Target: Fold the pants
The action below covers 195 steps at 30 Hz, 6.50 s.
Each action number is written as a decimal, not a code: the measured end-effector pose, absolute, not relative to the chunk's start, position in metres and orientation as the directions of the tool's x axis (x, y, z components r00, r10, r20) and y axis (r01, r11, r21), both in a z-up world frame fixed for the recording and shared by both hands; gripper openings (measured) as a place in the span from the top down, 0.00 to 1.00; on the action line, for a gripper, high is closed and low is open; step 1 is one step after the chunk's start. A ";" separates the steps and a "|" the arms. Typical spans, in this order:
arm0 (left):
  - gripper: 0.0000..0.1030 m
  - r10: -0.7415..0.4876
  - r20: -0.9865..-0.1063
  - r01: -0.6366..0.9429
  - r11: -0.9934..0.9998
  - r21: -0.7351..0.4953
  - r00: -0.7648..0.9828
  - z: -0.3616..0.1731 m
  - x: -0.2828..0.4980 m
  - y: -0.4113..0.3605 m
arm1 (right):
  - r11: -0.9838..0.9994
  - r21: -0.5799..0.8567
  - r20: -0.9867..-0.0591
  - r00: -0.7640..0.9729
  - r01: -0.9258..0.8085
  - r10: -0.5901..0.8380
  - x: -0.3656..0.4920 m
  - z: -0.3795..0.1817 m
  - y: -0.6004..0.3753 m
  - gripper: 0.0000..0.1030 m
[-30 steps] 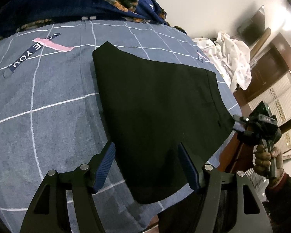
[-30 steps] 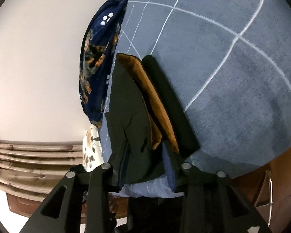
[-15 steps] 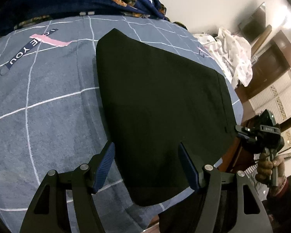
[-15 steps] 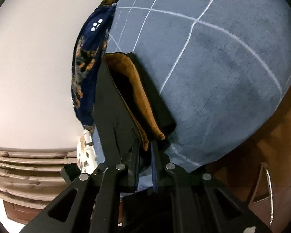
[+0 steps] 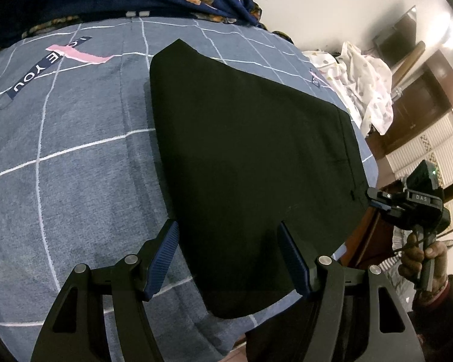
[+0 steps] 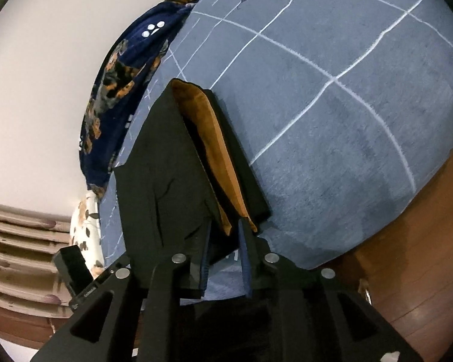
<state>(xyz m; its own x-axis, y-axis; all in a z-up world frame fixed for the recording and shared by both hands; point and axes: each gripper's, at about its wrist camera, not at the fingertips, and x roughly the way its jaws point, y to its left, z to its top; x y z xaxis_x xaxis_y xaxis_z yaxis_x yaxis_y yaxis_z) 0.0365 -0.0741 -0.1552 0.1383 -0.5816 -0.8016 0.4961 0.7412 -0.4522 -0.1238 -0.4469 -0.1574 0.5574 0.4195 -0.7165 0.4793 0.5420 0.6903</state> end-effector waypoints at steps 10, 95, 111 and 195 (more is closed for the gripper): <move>0.34 -0.580 -0.805 0.487 0.743 -0.459 0.125 -0.158 0.037 -0.071 | 0.507 0.697 -0.713 0.565 0.507 0.415 -0.130 -0.162 -0.451 0.50; 0.20 -0.457 -0.855 0.715 0.680 -0.161 0.243 -0.165 0.061 -0.143 | 0.646 0.764 -0.588 0.426 0.010 0.688 -0.001 -0.193 -0.458 0.66; 0.23 -0.433 -0.861 0.715 0.687 -0.124 0.266 -0.164 0.059 -0.149 | 0.632 0.773 -0.589 0.428 0.054 0.685 0.003 -0.194 -0.456 0.64; 0.00 -0.022 -0.479 0.070 0.994 0.083 0.878 -0.012 0.113 0.052 | 0.884 0.448 -0.585 0.704 -0.134 0.403 0.094 -0.052 -0.158 0.26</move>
<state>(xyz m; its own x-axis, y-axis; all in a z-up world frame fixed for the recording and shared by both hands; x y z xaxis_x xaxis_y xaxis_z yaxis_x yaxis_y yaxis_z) 0.1132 0.0520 -0.0117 0.8777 -0.0221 -0.4787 0.0702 0.9941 0.0829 0.0944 -0.1575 -0.0523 0.7038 0.4030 -0.5850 -0.1341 0.8841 0.4477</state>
